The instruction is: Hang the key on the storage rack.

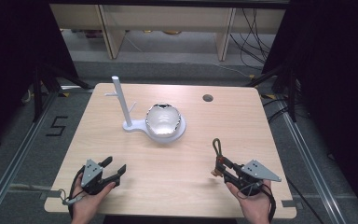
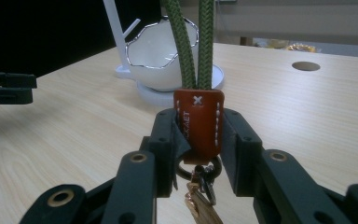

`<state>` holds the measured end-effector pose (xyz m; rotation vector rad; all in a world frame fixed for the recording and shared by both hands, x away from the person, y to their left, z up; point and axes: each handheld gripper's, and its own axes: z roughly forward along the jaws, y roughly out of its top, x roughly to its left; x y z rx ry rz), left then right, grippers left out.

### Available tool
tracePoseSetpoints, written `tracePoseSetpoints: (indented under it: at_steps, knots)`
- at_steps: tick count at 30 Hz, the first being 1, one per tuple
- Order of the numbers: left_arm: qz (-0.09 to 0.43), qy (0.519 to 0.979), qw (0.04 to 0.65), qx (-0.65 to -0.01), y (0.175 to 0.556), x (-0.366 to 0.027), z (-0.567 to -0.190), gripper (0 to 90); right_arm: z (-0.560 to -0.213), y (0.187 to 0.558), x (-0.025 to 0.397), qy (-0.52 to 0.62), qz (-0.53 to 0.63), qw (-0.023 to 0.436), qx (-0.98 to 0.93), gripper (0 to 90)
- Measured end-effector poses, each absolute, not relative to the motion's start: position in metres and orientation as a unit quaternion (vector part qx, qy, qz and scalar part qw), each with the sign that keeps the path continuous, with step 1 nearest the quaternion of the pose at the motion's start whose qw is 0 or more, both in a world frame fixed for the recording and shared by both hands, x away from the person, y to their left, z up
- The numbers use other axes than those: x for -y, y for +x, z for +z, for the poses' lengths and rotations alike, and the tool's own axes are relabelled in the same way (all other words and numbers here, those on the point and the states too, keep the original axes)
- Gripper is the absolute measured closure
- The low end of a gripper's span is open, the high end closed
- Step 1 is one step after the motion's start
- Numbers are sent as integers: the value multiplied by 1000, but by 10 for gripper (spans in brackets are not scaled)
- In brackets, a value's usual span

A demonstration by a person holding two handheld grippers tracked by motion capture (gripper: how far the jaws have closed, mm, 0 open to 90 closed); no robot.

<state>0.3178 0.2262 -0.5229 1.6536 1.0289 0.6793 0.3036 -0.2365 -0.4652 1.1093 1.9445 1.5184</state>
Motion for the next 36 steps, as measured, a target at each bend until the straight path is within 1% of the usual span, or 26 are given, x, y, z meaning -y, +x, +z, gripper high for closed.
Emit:
tracePoseSetpoints:
  at_steps: [7,8,9,11,12,14,16,17,18,23,24,25,26,32,36]
  knots:
    - [283,688,514,-427,318,-226,-523,336,-463,303,229,398,553,211,-701,689]
    - [283,688,514,-427,318,-226,-523,336,-464,306,228,388,555,216,-703,689]
    - [283,688,514,-427,318,-226,-523,336,-462,305,228,388,555,205,-707,689]
    - [283,688,514,-427,318,-226,-523,336,-462,306,227,378,560,220,-704,690]
    - [283,688,514,-427,318,-226,-523,336,-461,304,224,389,560,209,-701,690]
    - [282,688,514,-427,318,-226,-523,336,-461,306,225,376,565,217,-702,690]
    - [282,688,514,-427,318,-226,-523,336,-460,304,223,385,561,210,-702,690]
    - [283,688,514,-427,318,-226,-523,336,-460,305,222,377,565,216,-701,690]
    - [283,688,514,-427,318,-226,-523,336,-460,306,220,374,568,209,-702,690]
    - [284,689,512,-428,317,-226,-523,336,-460,305,216,373,576,207,-698,690]
    - [284,689,511,-429,317,-226,-522,335,-459,303,213,382,574,193,-698,690]
    - [283,689,511,-429,317,-226,-522,335,-459,306,215,369,571,204,-704,690]
    - [283,688,511,-430,317,-226,-522,335,-459,306,212,367,573,206,-703,690]
    - [283,689,511,-429,317,-226,-522,335,-458,308,205,358,584,195,-702,690]
    - [282,687,513,-430,318,-227,-522,335,-456,308,200,355,586,195,-702,690]
